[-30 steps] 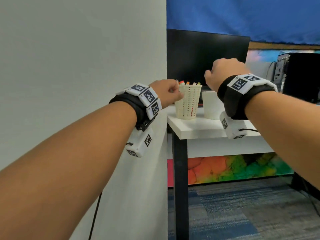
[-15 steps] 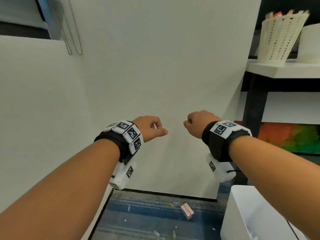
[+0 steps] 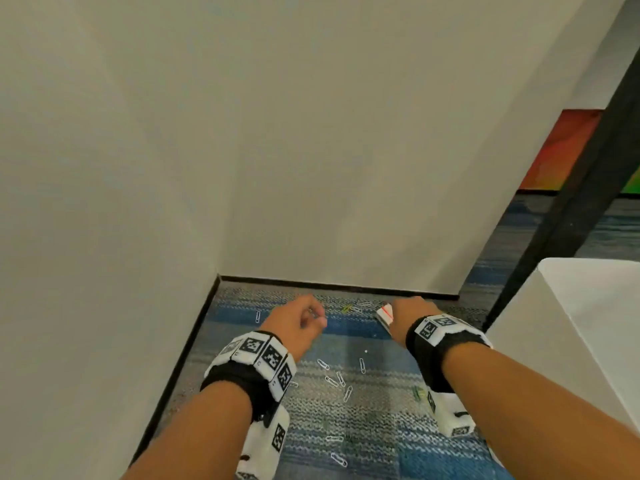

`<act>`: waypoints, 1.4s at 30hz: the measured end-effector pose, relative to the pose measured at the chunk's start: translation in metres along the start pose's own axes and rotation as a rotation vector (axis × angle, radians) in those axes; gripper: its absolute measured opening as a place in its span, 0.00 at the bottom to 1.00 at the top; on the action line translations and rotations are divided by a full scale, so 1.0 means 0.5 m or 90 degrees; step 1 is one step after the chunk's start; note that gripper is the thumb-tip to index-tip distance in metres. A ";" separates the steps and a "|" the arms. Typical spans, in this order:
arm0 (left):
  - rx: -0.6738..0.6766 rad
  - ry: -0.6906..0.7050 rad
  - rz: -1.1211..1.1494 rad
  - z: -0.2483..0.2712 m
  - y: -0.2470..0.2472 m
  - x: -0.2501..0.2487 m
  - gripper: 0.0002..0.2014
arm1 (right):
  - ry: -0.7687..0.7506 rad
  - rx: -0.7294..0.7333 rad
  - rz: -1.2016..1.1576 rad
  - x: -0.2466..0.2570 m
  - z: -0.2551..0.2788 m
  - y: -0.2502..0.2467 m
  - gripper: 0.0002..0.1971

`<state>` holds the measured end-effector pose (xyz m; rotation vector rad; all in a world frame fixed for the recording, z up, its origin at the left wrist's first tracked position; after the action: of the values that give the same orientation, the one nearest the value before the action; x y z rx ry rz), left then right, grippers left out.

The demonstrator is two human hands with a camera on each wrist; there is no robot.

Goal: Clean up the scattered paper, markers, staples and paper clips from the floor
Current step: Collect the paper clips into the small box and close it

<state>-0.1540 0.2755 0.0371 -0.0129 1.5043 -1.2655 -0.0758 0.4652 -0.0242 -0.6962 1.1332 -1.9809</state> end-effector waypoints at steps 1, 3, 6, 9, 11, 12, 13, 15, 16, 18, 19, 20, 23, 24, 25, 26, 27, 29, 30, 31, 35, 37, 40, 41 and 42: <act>0.000 -0.013 0.007 -0.005 0.024 0.034 0.05 | 0.006 0.009 -0.010 -0.010 -0.021 0.037 0.20; -0.007 -0.029 0.009 -0.019 0.067 0.095 0.04 | 0.030 0.016 -0.035 -0.033 -0.062 0.101 0.23; -0.007 -0.066 0.019 -0.035 0.130 0.179 0.05 | 0.069 0.009 -0.076 -0.061 -0.118 0.173 0.26; 0.009 -0.112 0.041 -0.043 0.199 0.251 0.06 | 0.094 -0.015 -0.110 -0.084 -0.181 0.215 0.30; 0.002 -0.129 0.073 -0.045 0.236 0.289 0.07 | 0.079 -0.063 -0.133 -0.085 -0.221 0.226 0.29; 0.002 -0.137 0.083 -0.044 0.252 0.304 0.07 | 0.068 -0.087 -0.139 -0.085 -0.237 0.229 0.28; 0.002 -0.140 0.086 -0.042 0.264 0.318 0.06 | 0.061 -0.100 -0.140 -0.084 -0.250 0.231 0.26; -0.005 -0.139 0.082 -0.037 0.278 0.337 0.06 | 0.059 -0.108 -0.132 -0.088 -0.268 0.234 0.22; -0.008 -0.141 0.082 -0.035 0.282 0.343 0.06 | 0.060 -0.115 -0.126 -0.091 -0.270 0.232 0.21; -0.022 -0.150 0.098 -0.030 0.280 0.348 0.07 | 0.047 -0.148 -0.135 -0.087 -0.264 0.223 0.21; -0.031 -0.149 0.109 -0.028 0.276 0.347 0.07 | 0.030 -0.166 -0.167 -0.077 -0.253 0.220 0.21; -0.036 -0.149 0.118 -0.026 0.273 0.346 0.07 | 0.006 -0.177 -0.215 -0.061 -0.238 0.219 0.21; -0.026 -0.153 0.155 -0.014 0.267 0.346 0.08 | -0.113 -0.144 -0.314 0.021 -0.175 0.236 0.21; -0.021 -0.157 0.162 -0.007 0.267 0.349 0.13 | -0.161 -0.125 -0.321 0.054 -0.148 0.247 0.21; -0.015 -0.157 0.159 0.000 0.267 0.353 0.20 | -0.207 -0.113 -0.325 0.085 -0.121 0.258 0.21; -0.008 -0.152 0.148 0.008 0.268 0.355 0.28 | -0.253 -0.103 -0.330 0.114 -0.092 0.269 0.21; 0.002 -0.142 0.136 0.017 0.269 0.355 0.35 | -0.295 -0.091 -0.335 0.140 -0.063 0.282 0.21; 0.027 -0.105 0.105 0.034 0.272 0.348 0.44 | -0.364 -0.063 -0.340 0.182 -0.010 0.313 0.20; 0.046 -0.082 0.073 0.041 0.274 0.348 0.45 | -0.388 -0.048 -0.337 0.199 0.011 0.330 0.20; 0.074 -0.063 0.032 0.053 0.280 0.349 0.44 | -0.405 -0.030 -0.327 0.212 0.032 0.349 0.19; 0.208 -0.023 -0.081 0.119 0.312 0.364 0.30 | -0.411 0.045 -0.249 0.231 0.104 0.428 0.24; 0.237 -0.024 -0.091 0.149 0.327 0.371 0.27 | -0.419 0.077 -0.228 0.231 0.127 0.464 0.27; 0.257 -0.033 -0.073 0.175 0.350 0.373 0.23 | -0.445 0.093 -0.224 0.233 0.147 0.495 0.27; 0.255 -0.036 -0.079 0.181 0.357 0.375 0.21 | -0.454 0.084 -0.219 0.237 0.153 0.500 0.26; 0.248 -0.037 -0.093 0.187 0.362 0.379 0.20 | -0.456 0.074 -0.209 0.241 0.157 0.504 0.25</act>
<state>-0.0539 0.1757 -0.2026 0.0961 1.2031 -1.6460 -0.0041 0.2445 -0.1987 -1.4481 0.4858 -1.7838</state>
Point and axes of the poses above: each hand's wrist, its own z-axis away from the middle knuckle, its own y-axis out of the palm, x = y × z, the point moved 9 cm from there along -z, towards the middle knuckle
